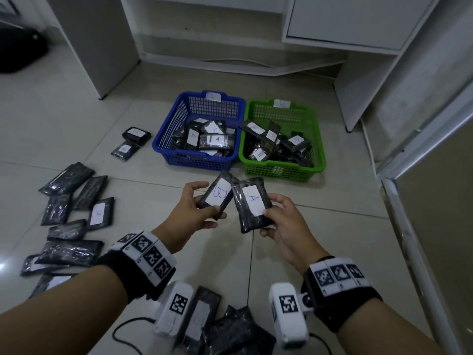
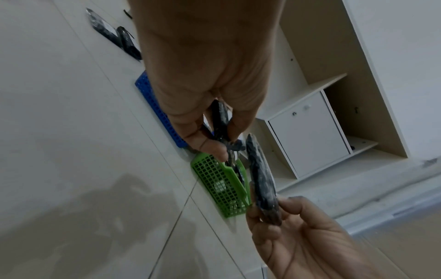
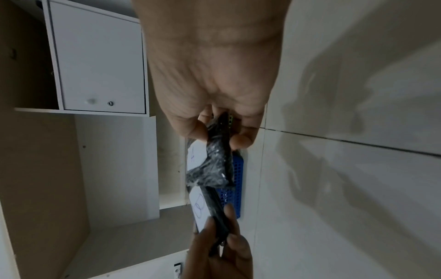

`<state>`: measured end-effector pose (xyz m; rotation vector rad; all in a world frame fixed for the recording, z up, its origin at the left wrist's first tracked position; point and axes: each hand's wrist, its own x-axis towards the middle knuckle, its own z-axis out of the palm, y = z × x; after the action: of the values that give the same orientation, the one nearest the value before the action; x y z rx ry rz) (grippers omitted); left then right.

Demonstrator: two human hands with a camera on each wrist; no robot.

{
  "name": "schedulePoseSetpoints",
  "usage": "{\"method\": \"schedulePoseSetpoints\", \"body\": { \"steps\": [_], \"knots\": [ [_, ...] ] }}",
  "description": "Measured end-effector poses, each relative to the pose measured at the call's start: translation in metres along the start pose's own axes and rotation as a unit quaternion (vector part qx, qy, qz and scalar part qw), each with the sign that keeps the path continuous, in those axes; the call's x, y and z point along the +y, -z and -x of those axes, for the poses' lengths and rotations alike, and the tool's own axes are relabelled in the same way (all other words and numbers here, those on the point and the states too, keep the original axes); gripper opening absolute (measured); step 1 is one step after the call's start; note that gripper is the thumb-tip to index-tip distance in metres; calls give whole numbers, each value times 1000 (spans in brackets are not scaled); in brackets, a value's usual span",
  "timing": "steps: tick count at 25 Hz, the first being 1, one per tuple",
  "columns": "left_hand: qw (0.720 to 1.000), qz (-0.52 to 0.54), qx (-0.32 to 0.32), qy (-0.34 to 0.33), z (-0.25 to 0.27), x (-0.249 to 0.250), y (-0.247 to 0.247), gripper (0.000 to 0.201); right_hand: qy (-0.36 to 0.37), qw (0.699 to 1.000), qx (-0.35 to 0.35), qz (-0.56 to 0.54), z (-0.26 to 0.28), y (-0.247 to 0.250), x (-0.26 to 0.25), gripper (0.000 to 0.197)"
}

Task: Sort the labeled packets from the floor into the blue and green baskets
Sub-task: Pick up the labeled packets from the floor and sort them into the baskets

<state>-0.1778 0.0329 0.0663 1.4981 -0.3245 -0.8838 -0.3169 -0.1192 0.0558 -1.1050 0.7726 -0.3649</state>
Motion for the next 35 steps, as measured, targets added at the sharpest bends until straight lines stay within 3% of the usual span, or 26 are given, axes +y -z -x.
{"method": "schedulePoseSetpoints", "body": {
  "steps": [3, 8, 13, 16, 19, 22, 27, 29, 30, 31, 33, 35],
  "knots": [
    [999, 16, 43, 8, -12, 3, 22, 41, -3, 1000, -9, -18, -35, -21, -18, 32],
    [996, 21, 83, 6, -37, 12, 66, 35, 21, 999, -11, 46, -127, -73, -46, 34],
    [986, 88, 144, -1, -68, 15, 96, 35, 45, 988, 53, 137, -199, -115, -43, 32],
    [980, 116, 159, -4, -87, 13, 100, 37, 41, 985, 74, 152, -227, -128, -29, 43],
    [978, 134, 160, 1, -101, 12, 96, 37, 36, 990, 52, 128, -240, -131, -18, 54],
    [976, 141, 167, -4, -114, 13, 87, 34, 14, 999, 32, 32, -221, -124, -20, 23],
    [983, 115, 141, -26, -139, 14, 47, 32, 19, 980, -69, 184, -182, -79, -26, 7],
    [992, 25, 113, -47, -154, 13, 23, 32, 24, 988, -37, 145, -177, -53, -35, 7],
    [987, -100, 100, -72, -161, 11, 14, 34, 28, 992, 6, 121, -177, -40, -43, 9],
    [957, -258, 84, -100, -168, 7, 7, 40, 30, 993, 62, 97, -179, -24, -50, 11],
    [851, -505, 39, -138, -173, -4, 2, 57, 23, 979, 178, 100, -190, 14, -62, 18],
    [782, -607, 4, -141, -173, -14, 4, 66, 7, 955, 229, 190, -202, 48, -65, 21]
  ]
}}
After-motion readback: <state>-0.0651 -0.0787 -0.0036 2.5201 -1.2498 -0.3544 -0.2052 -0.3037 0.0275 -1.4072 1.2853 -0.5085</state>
